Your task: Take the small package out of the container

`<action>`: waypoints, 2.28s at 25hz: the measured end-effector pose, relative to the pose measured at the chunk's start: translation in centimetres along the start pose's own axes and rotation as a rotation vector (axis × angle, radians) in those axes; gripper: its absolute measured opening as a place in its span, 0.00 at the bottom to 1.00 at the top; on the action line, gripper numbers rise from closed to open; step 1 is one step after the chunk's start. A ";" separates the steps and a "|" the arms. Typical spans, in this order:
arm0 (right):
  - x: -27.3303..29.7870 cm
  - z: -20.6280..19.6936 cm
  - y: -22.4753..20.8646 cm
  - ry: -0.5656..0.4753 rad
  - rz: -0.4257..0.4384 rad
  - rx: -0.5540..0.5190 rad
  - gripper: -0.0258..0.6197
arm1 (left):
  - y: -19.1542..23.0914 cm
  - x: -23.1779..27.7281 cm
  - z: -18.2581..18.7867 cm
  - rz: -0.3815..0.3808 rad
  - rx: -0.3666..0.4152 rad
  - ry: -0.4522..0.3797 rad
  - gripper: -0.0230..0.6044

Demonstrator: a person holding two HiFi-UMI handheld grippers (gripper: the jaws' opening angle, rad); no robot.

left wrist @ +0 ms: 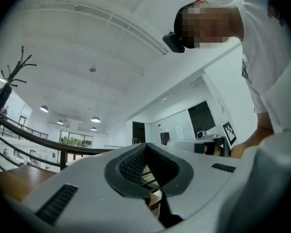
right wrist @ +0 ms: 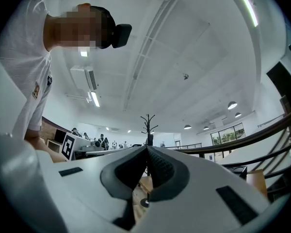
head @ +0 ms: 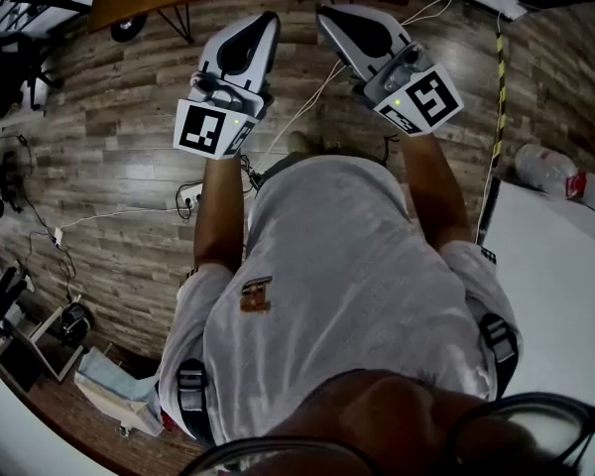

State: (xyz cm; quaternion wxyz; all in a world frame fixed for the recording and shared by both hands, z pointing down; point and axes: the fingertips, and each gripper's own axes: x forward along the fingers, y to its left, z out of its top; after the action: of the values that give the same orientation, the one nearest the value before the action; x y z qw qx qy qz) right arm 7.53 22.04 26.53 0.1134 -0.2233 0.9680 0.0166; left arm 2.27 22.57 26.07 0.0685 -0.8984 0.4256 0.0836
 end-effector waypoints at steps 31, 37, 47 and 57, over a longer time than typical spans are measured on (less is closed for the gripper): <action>-5.9 0.3 -8.5 0.011 0.053 -0.011 0.09 | -1.7 6.8 -1.8 0.100 0.046 0.006 0.07; -4.8 -0.4 -10.2 0.012 0.044 -0.021 0.09 | 0.3 8.4 -2.5 0.089 0.050 0.000 0.07; 3.1 -2.3 -16.6 0.028 0.023 -0.043 0.09 | 9.9 13.2 -4.3 0.058 0.044 -0.017 0.07; 15.5 -4.5 -24.1 0.058 -0.045 -0.057 0.09 | 24.2 18.0 -5.9 0.000 0.026 -0.011 0.07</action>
State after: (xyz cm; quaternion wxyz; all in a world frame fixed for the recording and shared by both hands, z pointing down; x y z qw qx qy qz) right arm 3.51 -6.71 27.87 0.0791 -0.2487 0.9647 0.0352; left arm -4.77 -7.35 26.77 0.0825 -0.8971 0.4261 0.0829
